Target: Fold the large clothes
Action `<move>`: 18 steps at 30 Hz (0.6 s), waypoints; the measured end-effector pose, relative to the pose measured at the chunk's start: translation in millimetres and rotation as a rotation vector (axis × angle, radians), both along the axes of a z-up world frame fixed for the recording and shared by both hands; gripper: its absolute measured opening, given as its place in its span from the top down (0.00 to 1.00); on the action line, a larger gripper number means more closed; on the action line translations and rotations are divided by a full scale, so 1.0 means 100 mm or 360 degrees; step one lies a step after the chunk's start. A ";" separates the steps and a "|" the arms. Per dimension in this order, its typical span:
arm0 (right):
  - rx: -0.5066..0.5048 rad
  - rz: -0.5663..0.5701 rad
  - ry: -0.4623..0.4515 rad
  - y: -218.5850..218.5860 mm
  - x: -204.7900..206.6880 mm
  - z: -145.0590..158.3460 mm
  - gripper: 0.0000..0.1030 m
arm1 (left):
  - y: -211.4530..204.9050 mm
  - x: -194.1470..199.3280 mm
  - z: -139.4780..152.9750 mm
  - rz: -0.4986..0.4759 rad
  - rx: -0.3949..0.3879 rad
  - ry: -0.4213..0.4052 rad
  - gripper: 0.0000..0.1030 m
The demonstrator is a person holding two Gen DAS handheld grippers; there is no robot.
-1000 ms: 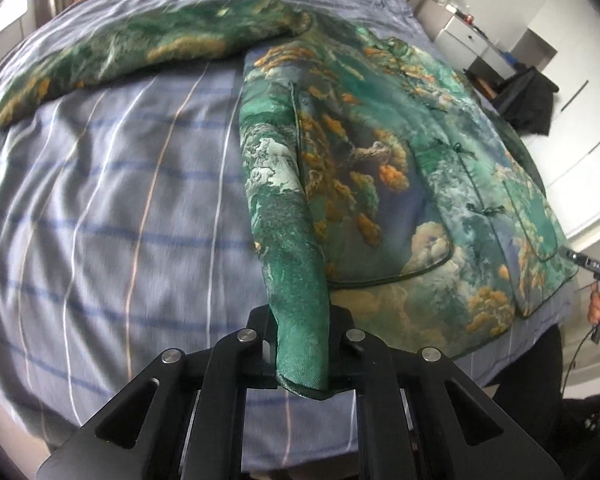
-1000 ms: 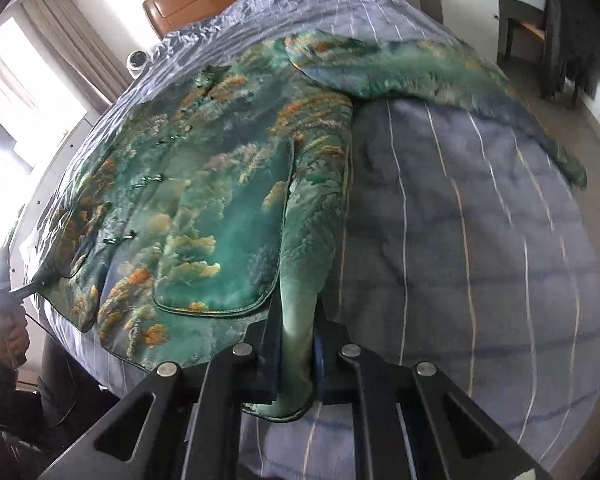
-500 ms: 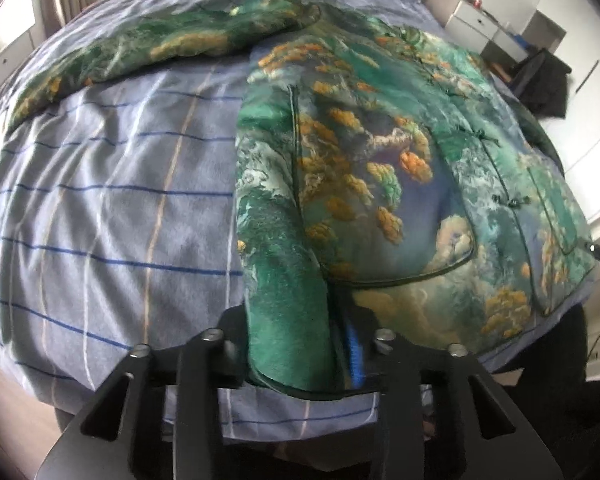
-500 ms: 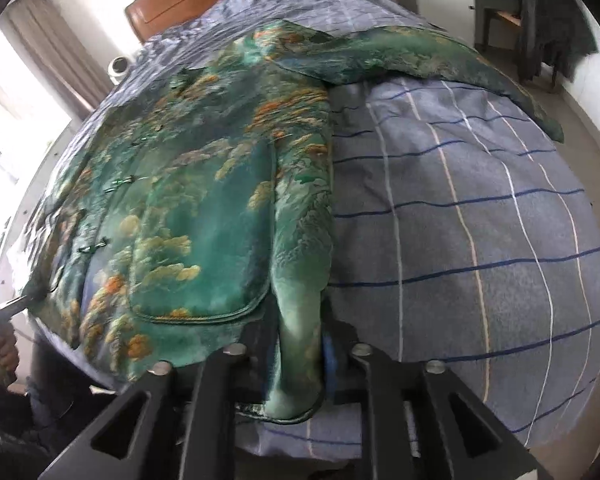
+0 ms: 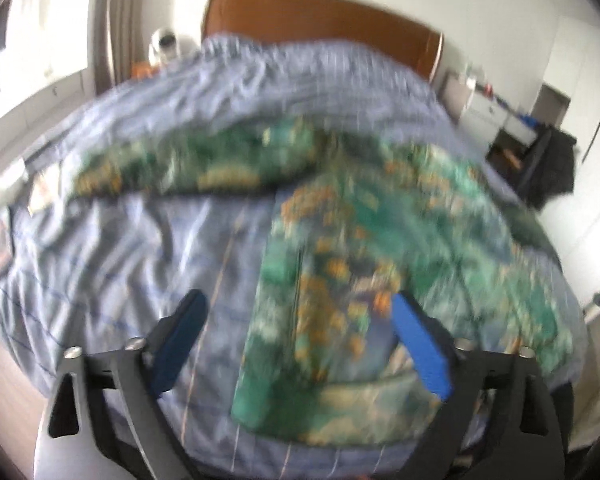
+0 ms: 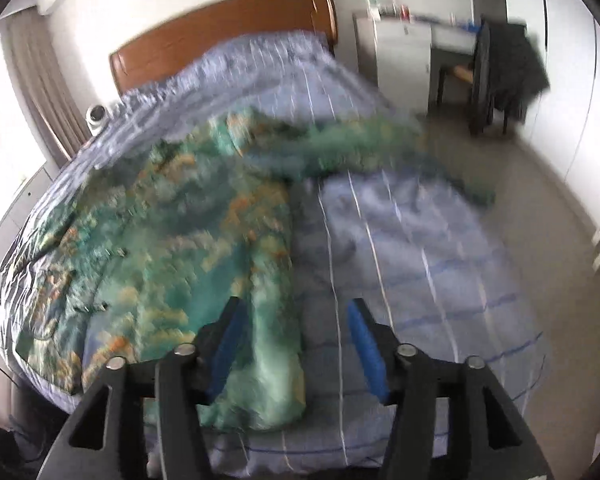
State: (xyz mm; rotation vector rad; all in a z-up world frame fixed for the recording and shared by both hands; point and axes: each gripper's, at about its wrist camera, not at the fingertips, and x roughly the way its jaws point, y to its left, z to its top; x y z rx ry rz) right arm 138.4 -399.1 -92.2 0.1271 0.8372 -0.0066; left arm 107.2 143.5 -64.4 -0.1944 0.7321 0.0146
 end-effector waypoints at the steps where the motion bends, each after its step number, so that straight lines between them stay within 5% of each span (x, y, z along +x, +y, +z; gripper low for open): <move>1: -0.0024 0.0013 -0.0039 0.10 -0.06 0.05 0.38 | -0.06 -0.01 0.11 0.0020 0.0023 -0.0087 0.02; 5: -0.0121 0.0059 -0.0185 0.36 -0.13 0.35 0.22 | -0.22 0.00 0.33 0.0029 0.0070 -0.0237 0.02; 14: -0.0163 0.0119 -0.0289 0.68 -0.32 0.60 0.21 | -0.47 -0.01 0.24 -0.0021 -0.0067 -0.0199 0.02; 18: -0.0225 0.0145 -0.0293 0.78 -0.36 0.60 0.21 | -0.55 -0.02 0.22 -0.0011 -0.0031 -0.0195 0.02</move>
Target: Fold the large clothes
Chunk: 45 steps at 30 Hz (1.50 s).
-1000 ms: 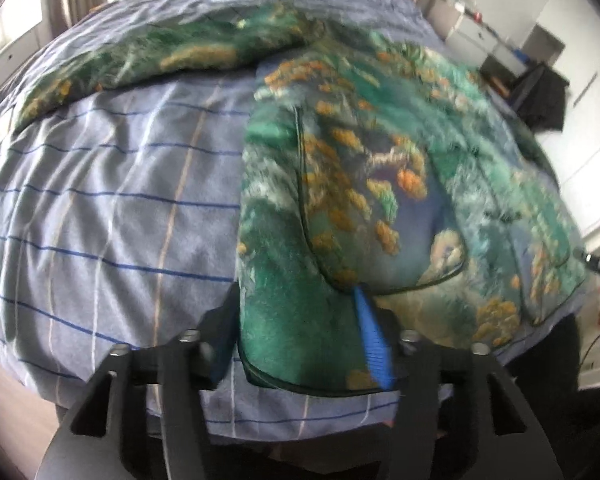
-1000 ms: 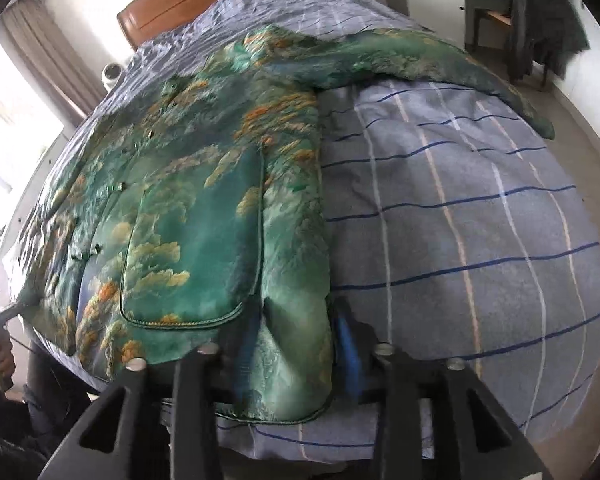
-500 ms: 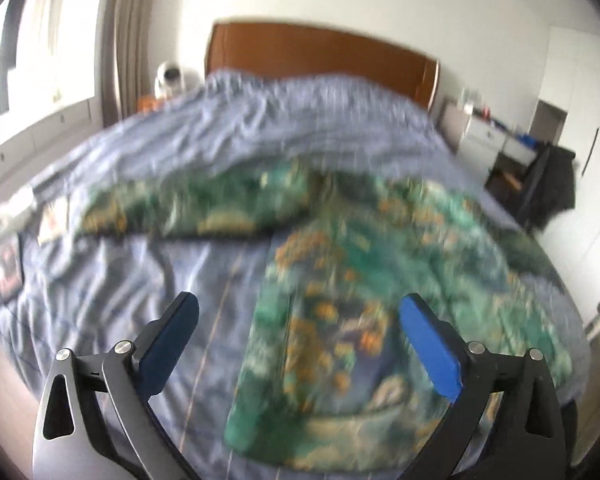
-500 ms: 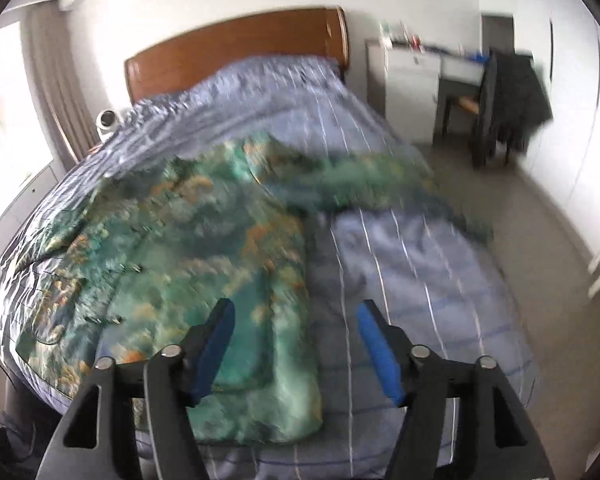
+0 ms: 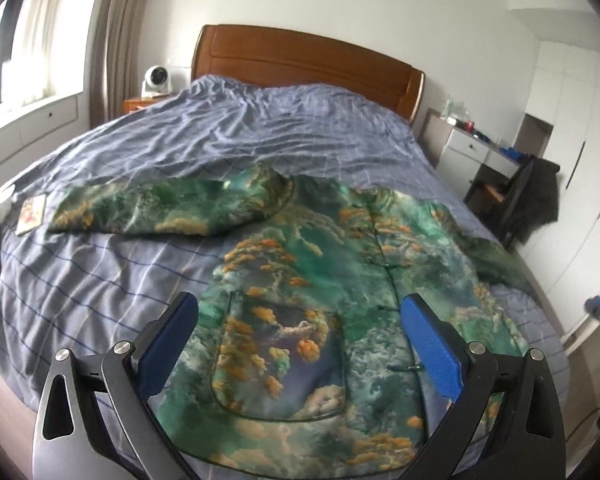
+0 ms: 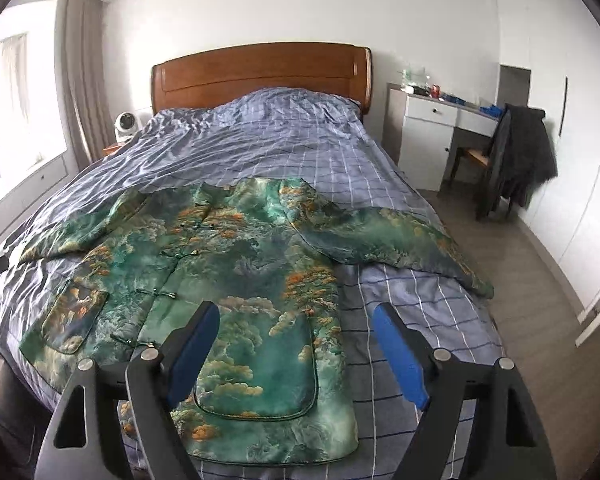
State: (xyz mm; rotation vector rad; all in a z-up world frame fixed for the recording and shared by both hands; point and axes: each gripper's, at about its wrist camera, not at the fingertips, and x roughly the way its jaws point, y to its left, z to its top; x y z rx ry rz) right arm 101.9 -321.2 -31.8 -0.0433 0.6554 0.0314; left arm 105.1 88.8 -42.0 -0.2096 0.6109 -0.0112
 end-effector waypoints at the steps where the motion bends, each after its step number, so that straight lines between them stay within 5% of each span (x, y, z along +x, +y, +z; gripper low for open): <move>1: 0.0007 0.0022 -0.0031 0.02 -0.03 0.02 0.21 | -0.02 0.00 0.01 -0.0012 0.0028 0.0004 0.01; 6: 0.0033 0.0110 -0.0208 0.07 -0.15 0.14 0.16 | -0.07 -0.03 0.03 -0.0030 0.0108 0.0017 0.01; 24: 0.0140 0.0250 -0.0197 0.21 -0.18 0.07 0.16 | -0.50 -0.06 0.38 -0.0181 0.0178 -0.0181 0.01; 45: 0.0003 0.0140 -0.0176 0.04 -0.02 0.02 0.16 | -0.63 -0.06 0.14 -0.0203 0.0204 -0.0047 0.01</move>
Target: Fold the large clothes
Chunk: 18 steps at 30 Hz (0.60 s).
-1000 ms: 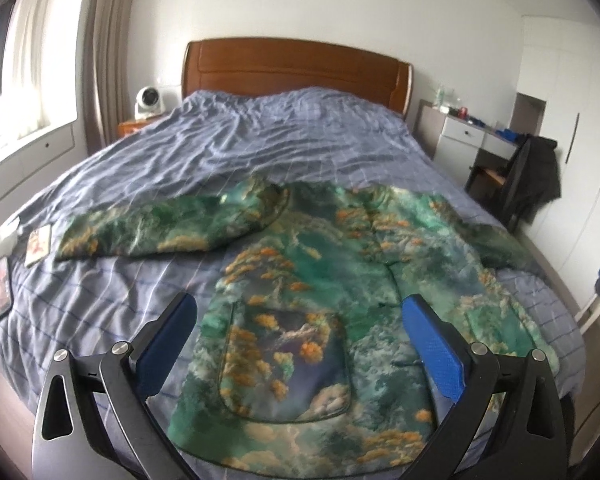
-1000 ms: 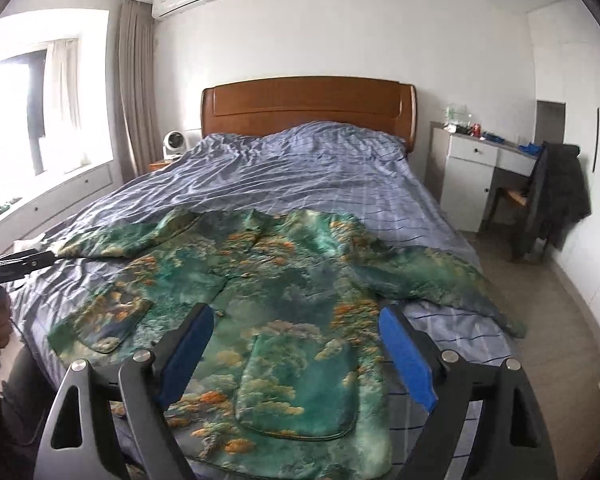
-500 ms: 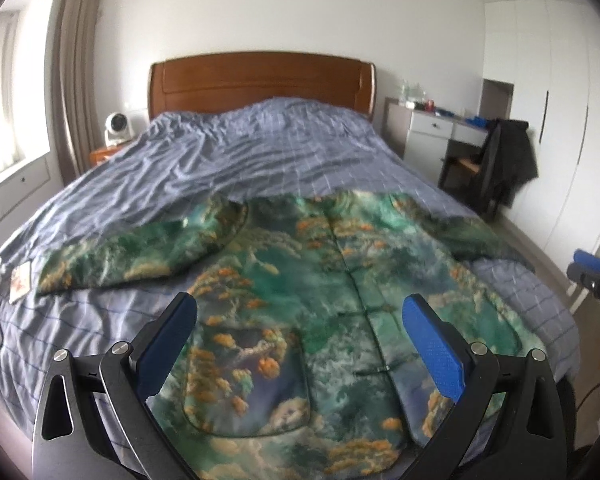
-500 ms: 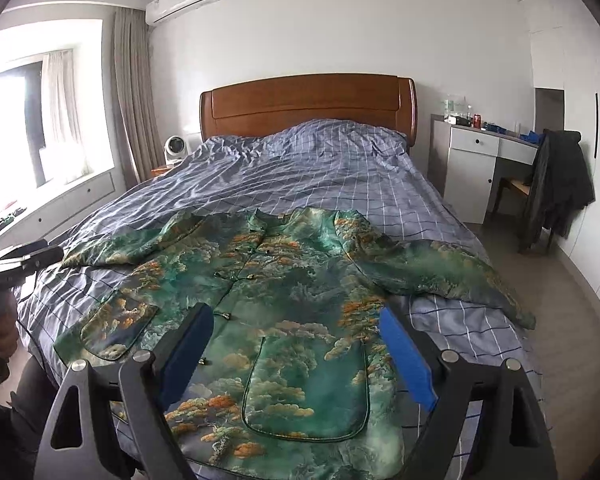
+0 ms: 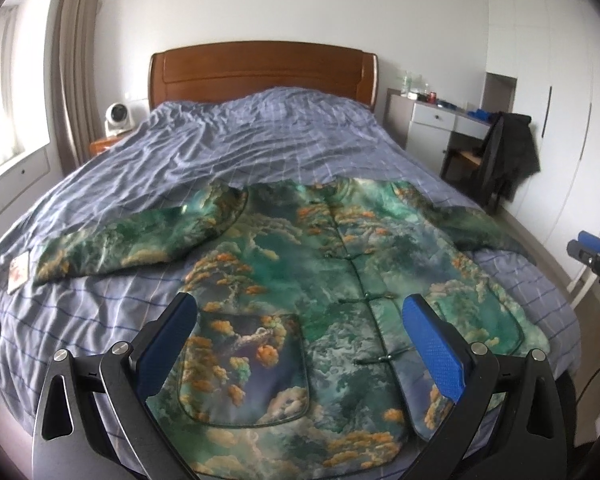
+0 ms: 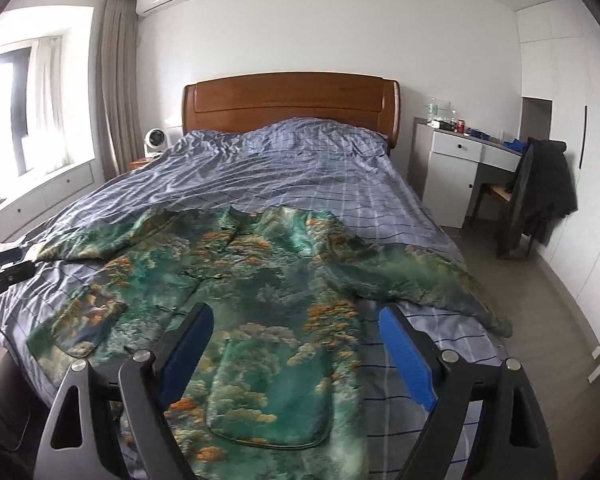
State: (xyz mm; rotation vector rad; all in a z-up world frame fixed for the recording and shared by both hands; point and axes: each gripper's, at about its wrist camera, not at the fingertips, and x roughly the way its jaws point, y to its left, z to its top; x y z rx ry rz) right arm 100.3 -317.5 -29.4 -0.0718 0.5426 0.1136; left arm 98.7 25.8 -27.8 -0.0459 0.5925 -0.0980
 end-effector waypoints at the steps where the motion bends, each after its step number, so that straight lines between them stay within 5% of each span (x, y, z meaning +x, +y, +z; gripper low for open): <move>1: 0.0001 -0.0019 0.0004 -0.05 0.02 0.00 0.16 | 0.00 0.00 0.00 0.0005 -0.0004 0.0006 0.01; 13: -0.0029 -0.0175 0.0005 -0.55 0.19 0.00 0.16 | -0.03 0.00 -0.03 0.0003 0.0035 0.0030 0.01; 18: 0.0066 -0.0317 0.0067 -1.20 0.58 -0.05 0.16 | -0.04 0.00 -0.08 0.0004 0.0086 0.0064 0.01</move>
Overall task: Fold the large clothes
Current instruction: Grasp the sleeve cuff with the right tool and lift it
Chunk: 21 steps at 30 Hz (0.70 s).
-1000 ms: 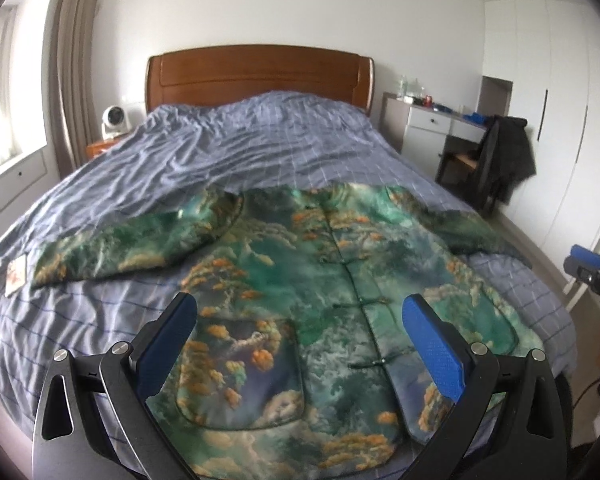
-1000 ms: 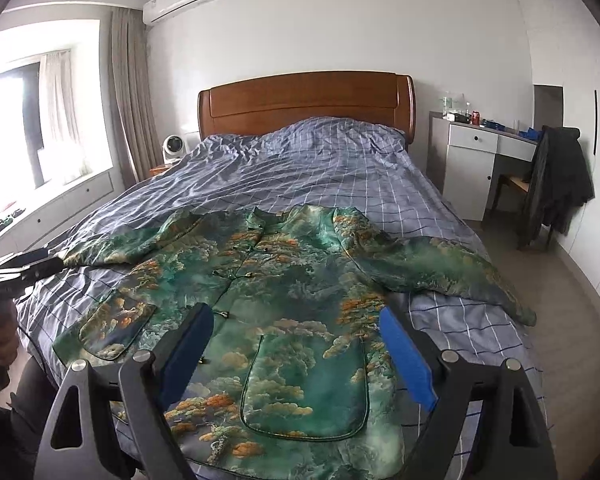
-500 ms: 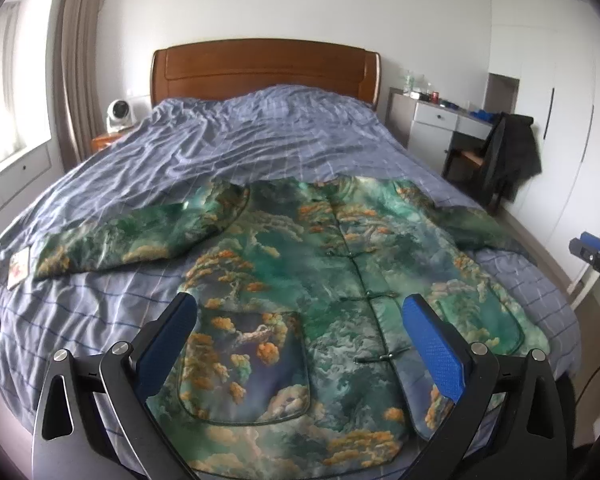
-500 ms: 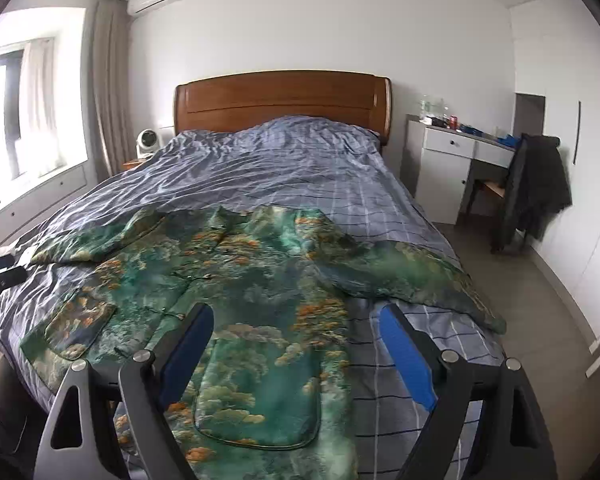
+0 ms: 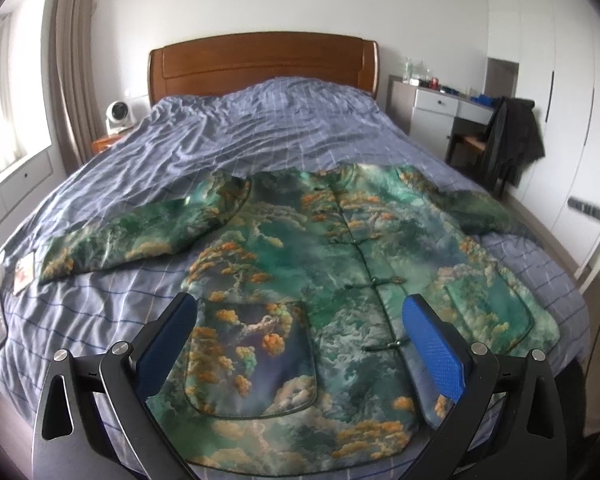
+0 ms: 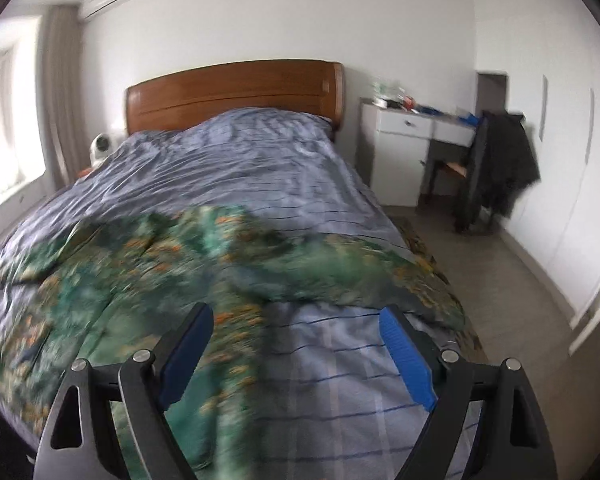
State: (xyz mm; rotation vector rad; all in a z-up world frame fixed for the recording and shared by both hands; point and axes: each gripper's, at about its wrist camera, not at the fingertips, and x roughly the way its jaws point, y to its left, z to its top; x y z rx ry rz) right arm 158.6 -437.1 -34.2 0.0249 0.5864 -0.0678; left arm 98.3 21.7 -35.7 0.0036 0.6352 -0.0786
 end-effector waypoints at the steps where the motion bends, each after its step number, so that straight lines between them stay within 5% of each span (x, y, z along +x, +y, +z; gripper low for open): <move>1: 0.0057 -0.0041 0.0006 -0.17 0.06 0.00 0.16 | 0.00 0.00 -0.01 0.0004 0.0008 0.0010 0.01; 8: 0.0834 -0.0456 0.0286 -1.95 0.54 -0.58 0.16 | -0.08 0.04 -0.03 0.0022 0.0030 0.0047 0.01; 13: 0.1390 -0.0609 0.0367 -2.36 0.80 -1.38 0.16 | -0.20 0.05 -0.01 -0.0002 0.0096 0.0080 0.01; 21: 0.1727 -0.0956 0.0193 -2.55 1.25 -2.20 0.16 | -0.23 0.01 -0.03 0.0069 0.0242 0.0139 0.01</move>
